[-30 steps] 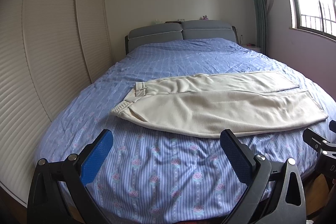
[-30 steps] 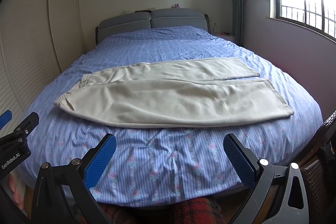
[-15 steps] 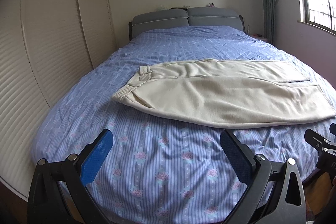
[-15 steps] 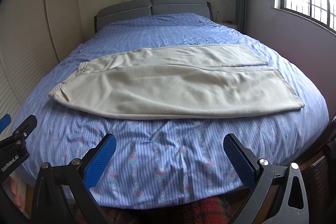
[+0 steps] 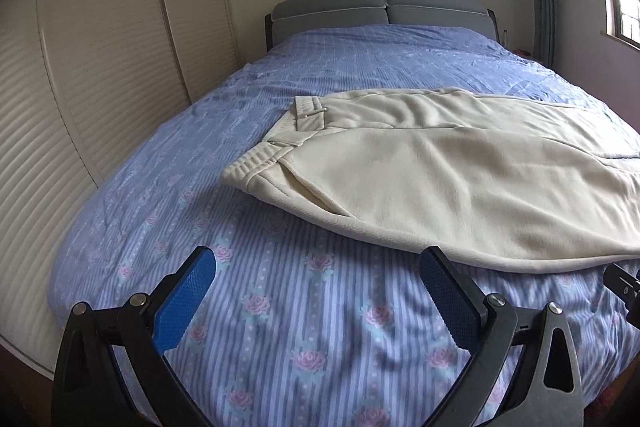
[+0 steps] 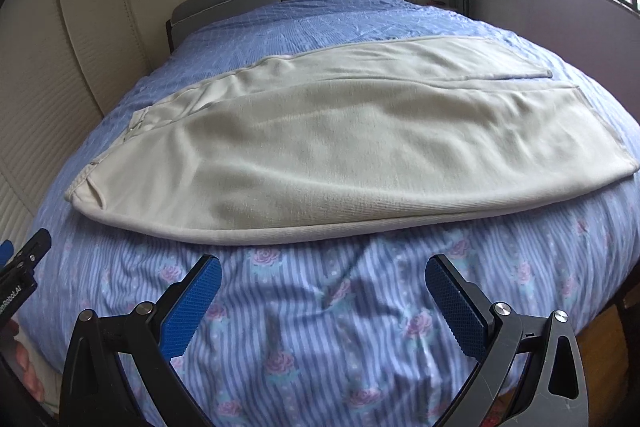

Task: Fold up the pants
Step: 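Move both tools down toward the cream trousers lying on the bed, then grasp the trouser leg edge with the right tool and fold it over the other leg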

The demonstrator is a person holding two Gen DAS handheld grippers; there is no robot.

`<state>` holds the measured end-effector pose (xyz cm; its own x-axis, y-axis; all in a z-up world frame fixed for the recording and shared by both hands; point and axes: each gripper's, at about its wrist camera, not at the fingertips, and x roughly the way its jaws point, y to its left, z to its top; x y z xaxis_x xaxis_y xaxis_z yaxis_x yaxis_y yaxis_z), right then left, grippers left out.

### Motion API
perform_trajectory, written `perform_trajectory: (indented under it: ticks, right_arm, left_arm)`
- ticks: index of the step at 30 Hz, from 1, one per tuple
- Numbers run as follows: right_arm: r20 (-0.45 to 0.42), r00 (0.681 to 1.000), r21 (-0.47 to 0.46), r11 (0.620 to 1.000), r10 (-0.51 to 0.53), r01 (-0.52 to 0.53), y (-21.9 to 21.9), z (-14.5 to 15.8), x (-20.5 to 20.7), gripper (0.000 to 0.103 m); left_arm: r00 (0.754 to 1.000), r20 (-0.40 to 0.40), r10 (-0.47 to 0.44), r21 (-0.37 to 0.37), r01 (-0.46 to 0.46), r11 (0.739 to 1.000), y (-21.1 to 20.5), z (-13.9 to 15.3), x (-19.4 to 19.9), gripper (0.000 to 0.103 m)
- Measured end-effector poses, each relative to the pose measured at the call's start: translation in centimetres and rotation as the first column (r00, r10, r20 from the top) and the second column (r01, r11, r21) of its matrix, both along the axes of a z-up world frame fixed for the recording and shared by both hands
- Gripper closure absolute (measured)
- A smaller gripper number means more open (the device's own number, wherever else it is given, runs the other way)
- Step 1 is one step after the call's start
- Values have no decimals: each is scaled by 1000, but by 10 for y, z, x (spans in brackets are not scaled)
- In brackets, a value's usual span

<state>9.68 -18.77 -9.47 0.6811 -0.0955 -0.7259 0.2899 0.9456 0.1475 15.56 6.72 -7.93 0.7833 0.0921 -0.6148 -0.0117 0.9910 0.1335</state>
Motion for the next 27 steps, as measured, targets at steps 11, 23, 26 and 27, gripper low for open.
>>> perform_trajectory:
  ticks: [11,23,26,27]
  right_arm:
    - [-139,990,121,991,-37,54,-18,-50,69,7]
    - [-341,939,153,983,-43,101,-35,-36,105,60]
    - [-390,921,162,983,-20,90,-40,-29,112,72]
    - [-400,917,157,984,-10,79,-42,-25,116,75]
  left_arm:
    - [984,-176,-20,-47,12,999,-5,-53,89,2]
    - [898,-440,4,-247,-125,961,5,-54,144,60]
    - [872,-489,23,-220,-148,964,0,-47,147,76]
    - [864,-503,28,-210,-154,966,-2,-44,149,79]
